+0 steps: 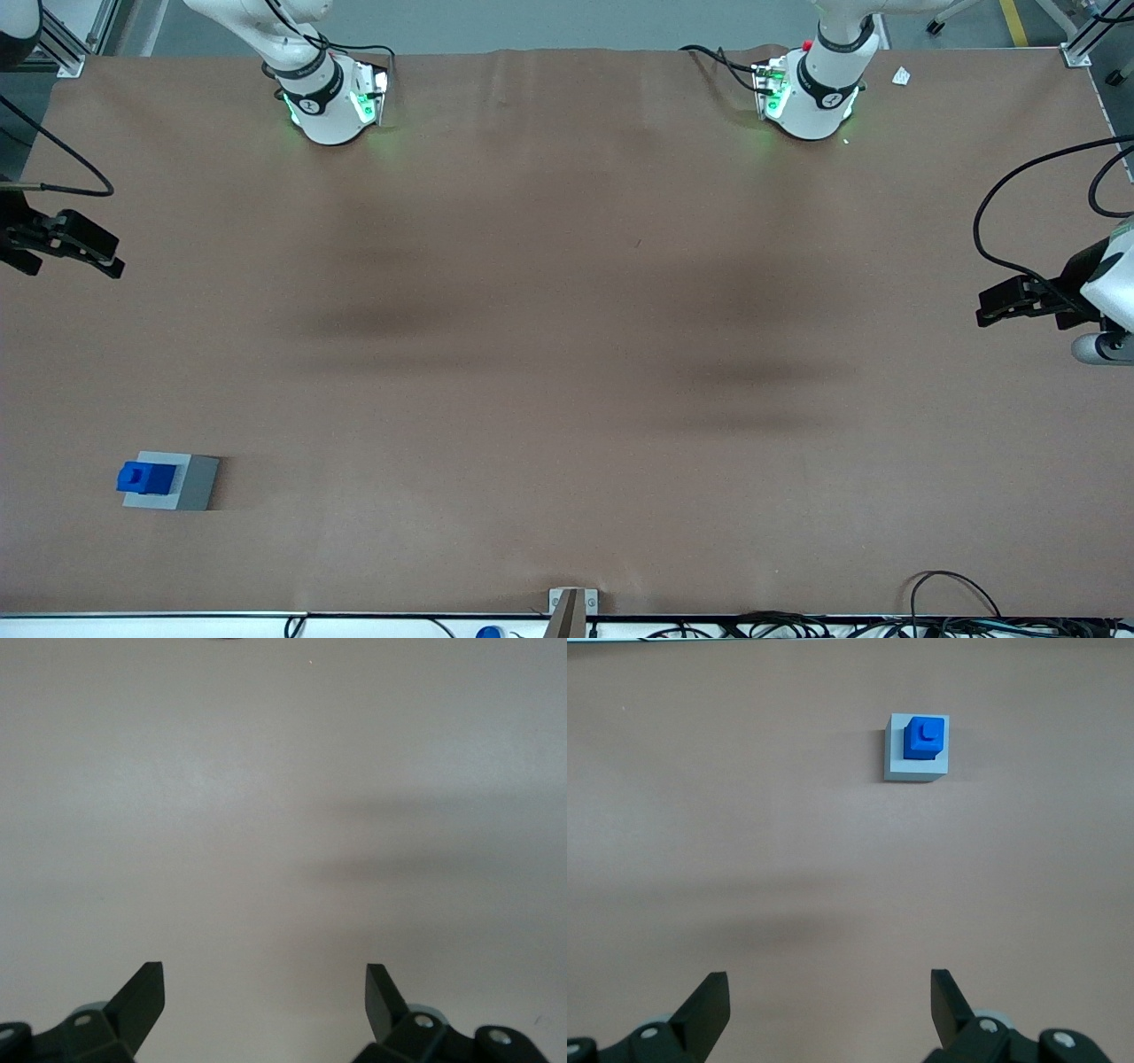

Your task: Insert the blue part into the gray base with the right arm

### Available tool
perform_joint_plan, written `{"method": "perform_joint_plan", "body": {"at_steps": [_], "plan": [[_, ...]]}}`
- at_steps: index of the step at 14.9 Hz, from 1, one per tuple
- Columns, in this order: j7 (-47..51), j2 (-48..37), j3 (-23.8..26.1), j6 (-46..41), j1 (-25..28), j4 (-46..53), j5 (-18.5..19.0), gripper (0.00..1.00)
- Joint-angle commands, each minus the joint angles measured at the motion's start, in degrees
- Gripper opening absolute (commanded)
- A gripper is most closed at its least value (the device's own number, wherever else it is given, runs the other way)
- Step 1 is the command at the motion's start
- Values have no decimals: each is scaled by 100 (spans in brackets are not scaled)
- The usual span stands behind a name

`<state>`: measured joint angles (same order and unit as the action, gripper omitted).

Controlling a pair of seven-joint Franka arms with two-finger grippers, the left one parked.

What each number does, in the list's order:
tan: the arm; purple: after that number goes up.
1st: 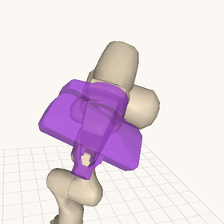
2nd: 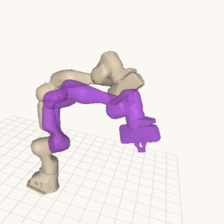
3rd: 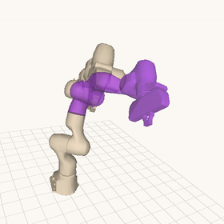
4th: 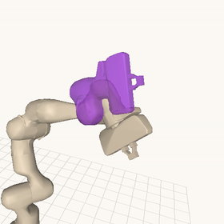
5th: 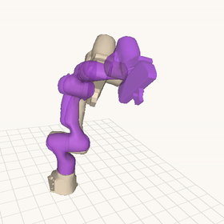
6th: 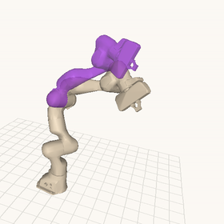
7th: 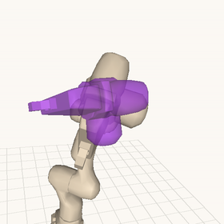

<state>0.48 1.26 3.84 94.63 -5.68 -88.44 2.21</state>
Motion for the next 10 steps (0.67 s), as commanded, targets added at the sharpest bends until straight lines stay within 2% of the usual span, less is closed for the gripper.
{"method": "perform_joint_plan", "body": {"at_steps": [1,10], "plan": [[145,-99,-24,-84,40,-50,-63,100],[189,-73,-42,-41,-4,-42,25,100]]}}
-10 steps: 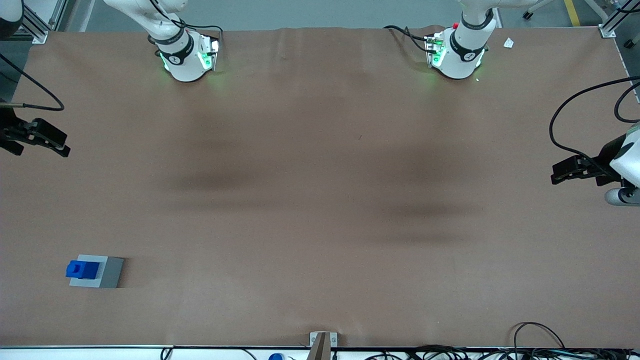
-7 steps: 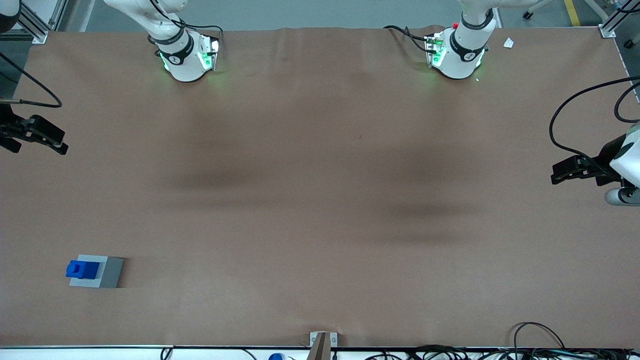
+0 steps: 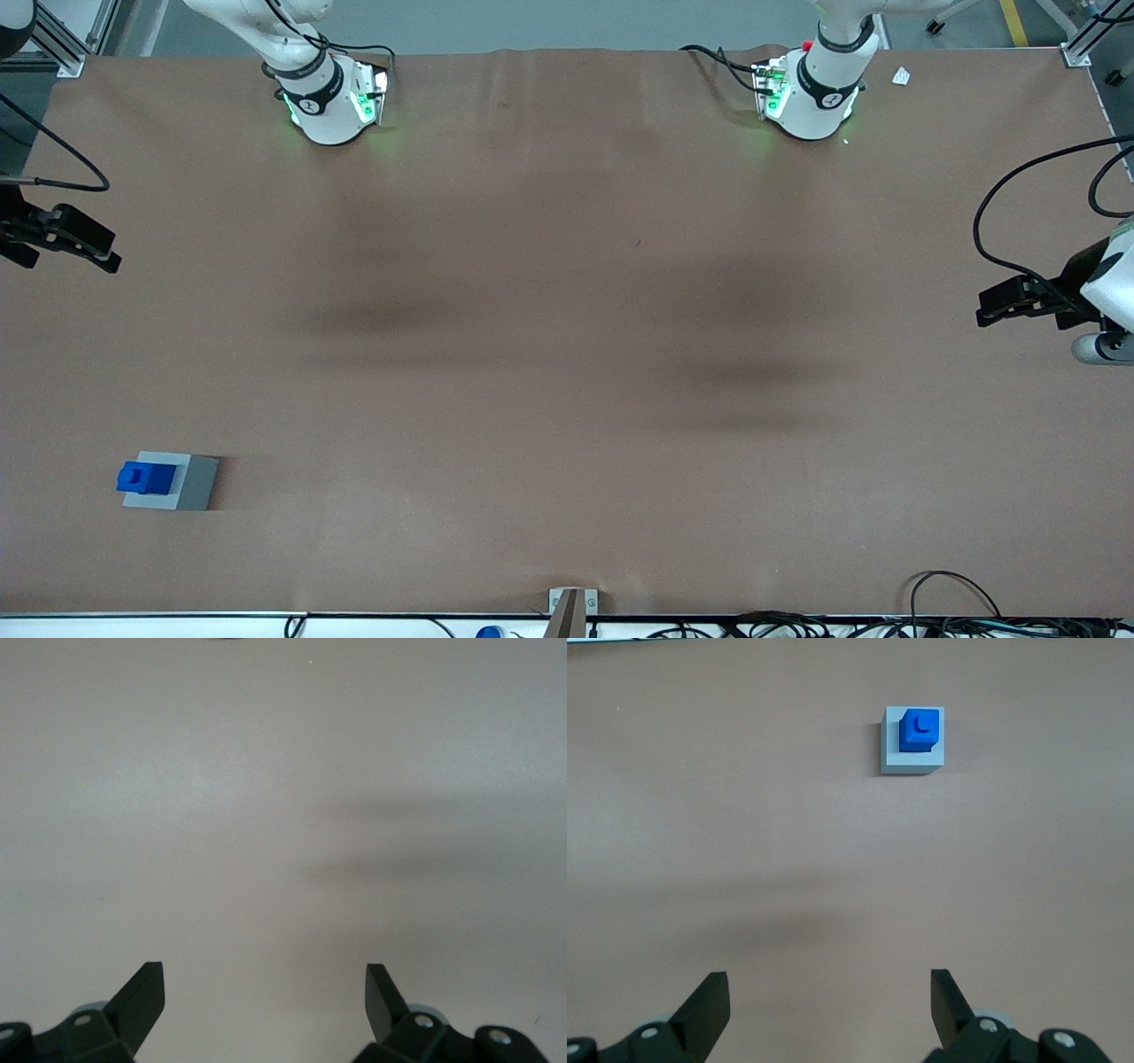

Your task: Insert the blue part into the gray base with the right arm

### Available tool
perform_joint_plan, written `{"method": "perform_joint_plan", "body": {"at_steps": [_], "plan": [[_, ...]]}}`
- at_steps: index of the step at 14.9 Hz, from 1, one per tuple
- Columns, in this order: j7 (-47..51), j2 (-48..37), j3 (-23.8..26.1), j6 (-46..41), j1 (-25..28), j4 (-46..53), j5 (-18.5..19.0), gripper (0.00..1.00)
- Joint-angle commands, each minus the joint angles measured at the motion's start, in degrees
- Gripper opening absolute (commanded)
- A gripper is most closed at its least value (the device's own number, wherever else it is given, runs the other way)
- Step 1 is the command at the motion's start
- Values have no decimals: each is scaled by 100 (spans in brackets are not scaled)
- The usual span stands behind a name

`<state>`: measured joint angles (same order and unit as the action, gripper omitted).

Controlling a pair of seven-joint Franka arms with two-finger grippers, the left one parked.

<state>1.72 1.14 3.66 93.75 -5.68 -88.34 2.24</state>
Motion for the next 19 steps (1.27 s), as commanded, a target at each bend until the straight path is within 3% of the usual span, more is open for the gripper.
{"method": "perform_joint_plan", "body": {"at_steps": [1,6,10,15,19], "plan": [[31,-17,-23,90,-30,-26,39,100],[-57,913,-67,476,-197,572,57,100],[-66,1405,-59,925,-232,546,338,100],[-285,2170,-50,2048,-697,564,-240,100],[-374,2610,-50,2560,-751,572,-198,100]]}}
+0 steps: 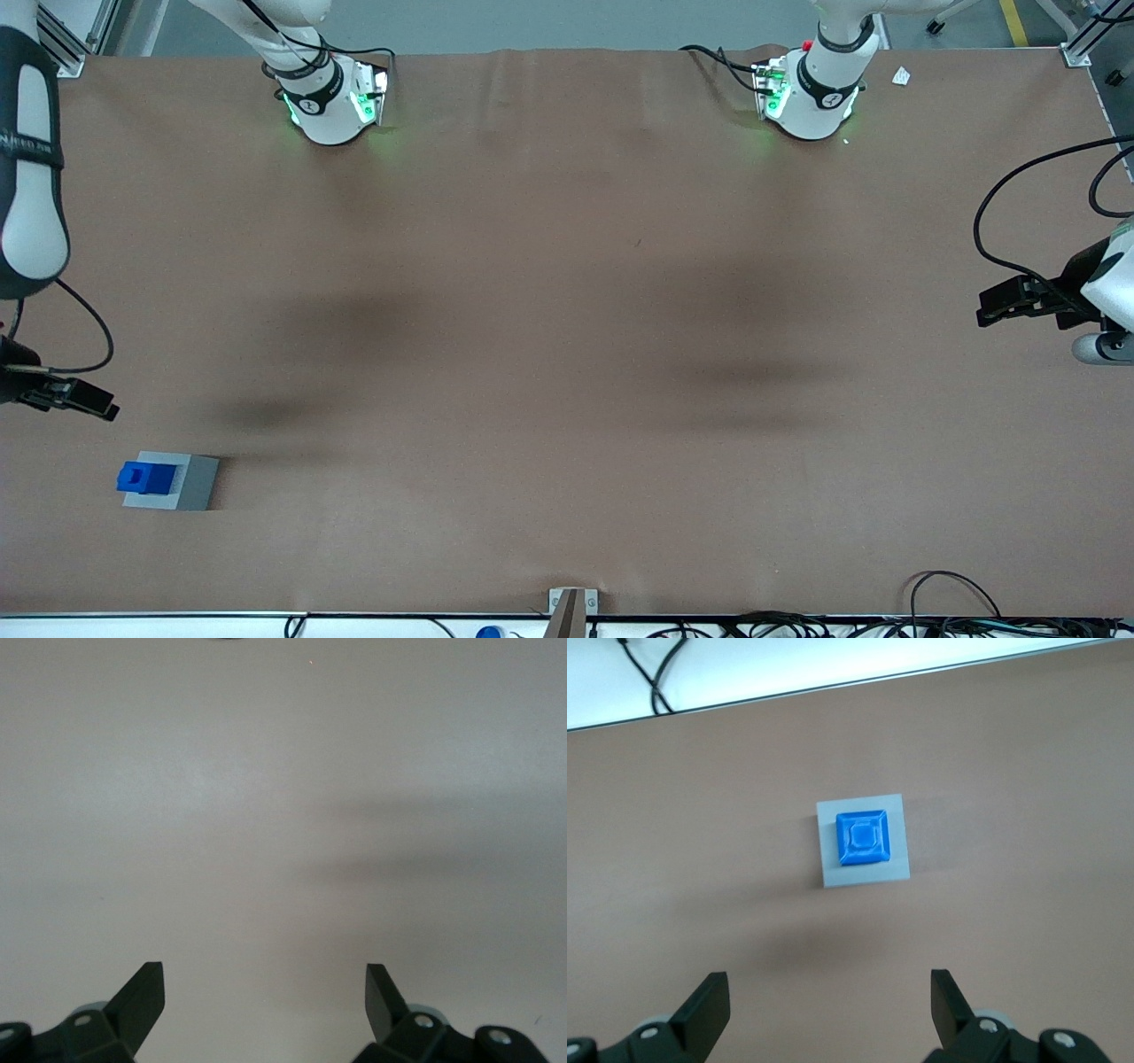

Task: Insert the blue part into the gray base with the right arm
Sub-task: 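Move the open right gripper over the blue block and lower it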

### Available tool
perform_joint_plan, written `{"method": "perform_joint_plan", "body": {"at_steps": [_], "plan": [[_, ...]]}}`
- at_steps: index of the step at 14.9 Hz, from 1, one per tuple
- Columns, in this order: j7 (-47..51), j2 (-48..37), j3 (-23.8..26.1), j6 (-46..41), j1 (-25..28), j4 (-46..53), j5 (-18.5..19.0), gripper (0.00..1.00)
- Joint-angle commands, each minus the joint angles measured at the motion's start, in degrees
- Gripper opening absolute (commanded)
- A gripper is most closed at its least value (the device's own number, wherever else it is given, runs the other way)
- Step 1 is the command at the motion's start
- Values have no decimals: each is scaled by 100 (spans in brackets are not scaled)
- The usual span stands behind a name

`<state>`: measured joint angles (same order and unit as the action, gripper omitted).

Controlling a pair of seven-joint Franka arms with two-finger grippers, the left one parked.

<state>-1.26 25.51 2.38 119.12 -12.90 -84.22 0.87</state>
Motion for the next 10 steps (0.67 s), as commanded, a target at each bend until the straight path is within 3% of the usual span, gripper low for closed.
{"method": "perform_joint_plan", "body": {"at_steps": [1,10], "plan": [[-94,260,78,76,-11,177,-17,100],[-549,1605,61,297,-54,1275,98,100]]}}
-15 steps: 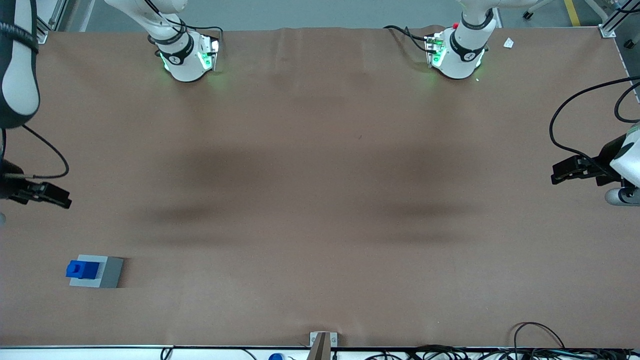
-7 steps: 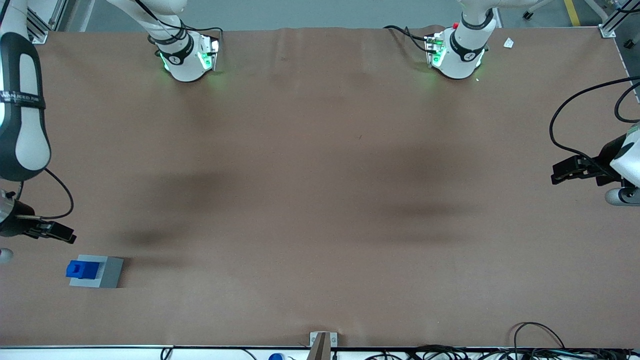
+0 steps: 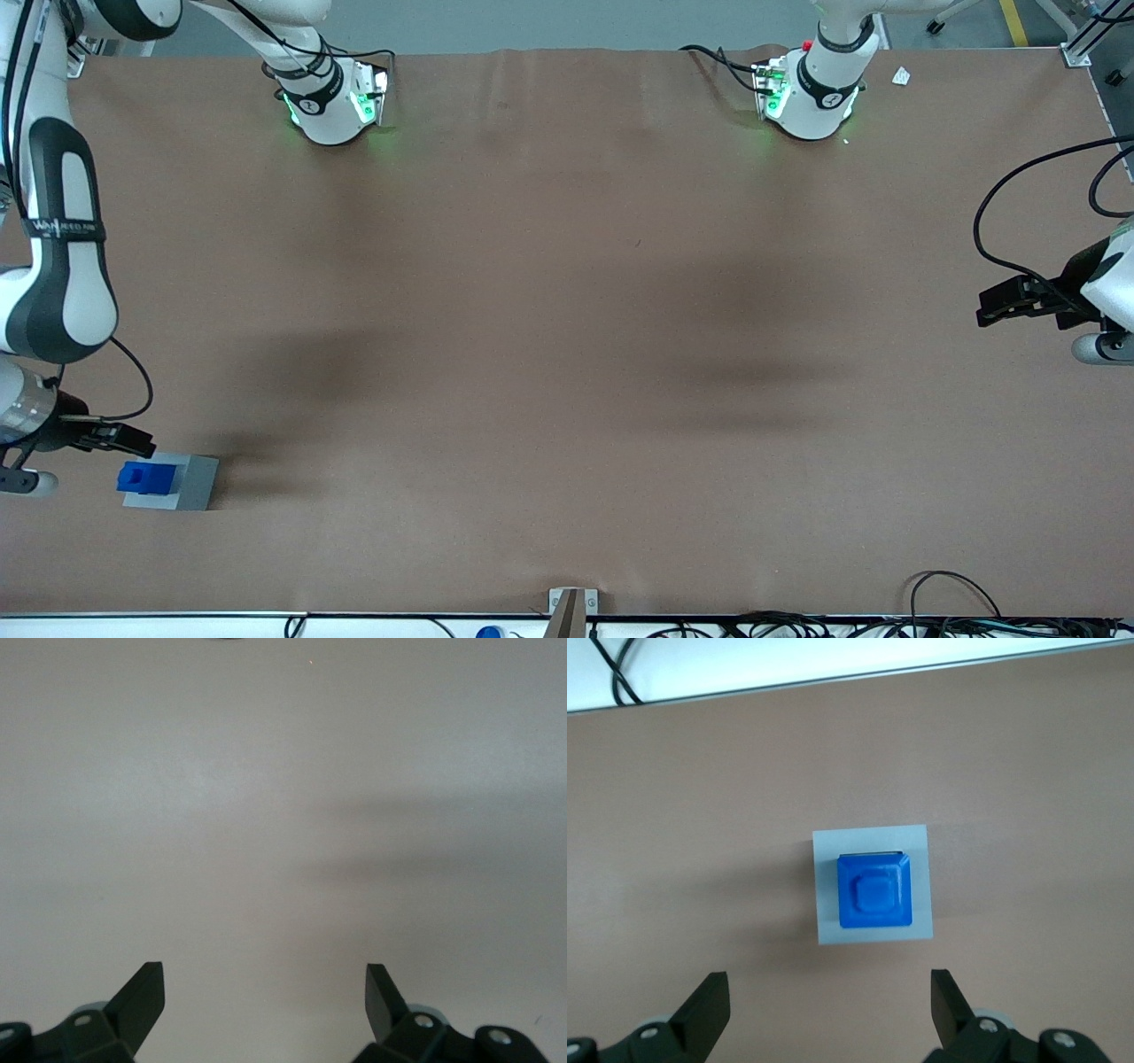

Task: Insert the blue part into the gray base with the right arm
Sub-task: 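Move the open right gripper over the blue block and lower it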

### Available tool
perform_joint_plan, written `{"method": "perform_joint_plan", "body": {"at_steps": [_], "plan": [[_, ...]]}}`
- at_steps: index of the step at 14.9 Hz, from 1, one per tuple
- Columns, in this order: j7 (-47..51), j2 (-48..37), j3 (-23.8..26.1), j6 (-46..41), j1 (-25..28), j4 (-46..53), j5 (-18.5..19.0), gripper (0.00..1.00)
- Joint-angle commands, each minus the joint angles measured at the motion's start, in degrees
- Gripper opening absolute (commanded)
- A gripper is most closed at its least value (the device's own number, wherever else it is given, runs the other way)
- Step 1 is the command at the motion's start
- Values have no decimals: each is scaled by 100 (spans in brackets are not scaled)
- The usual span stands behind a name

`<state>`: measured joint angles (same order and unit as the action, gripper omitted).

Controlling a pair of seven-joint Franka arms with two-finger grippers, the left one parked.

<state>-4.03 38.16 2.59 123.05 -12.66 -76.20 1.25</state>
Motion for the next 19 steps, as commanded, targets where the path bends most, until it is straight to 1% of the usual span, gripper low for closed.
{"method": "perform_joint_plan", "body": {"at_steps": [1,5,10,16,17,19], "plan": [[-378,446,31,-97,-96,570,60,100],[-450,736,31,-124,-132,1009,60,100],[-449,1167,22,-45,-158,1335,60,100],[-449,1256,-48,-80,-105,1362,60,100],[-441,1264,-48,-80,-105,1362,60,99],[-441,1290,-40,-80,-114,1362,60,93]]}}
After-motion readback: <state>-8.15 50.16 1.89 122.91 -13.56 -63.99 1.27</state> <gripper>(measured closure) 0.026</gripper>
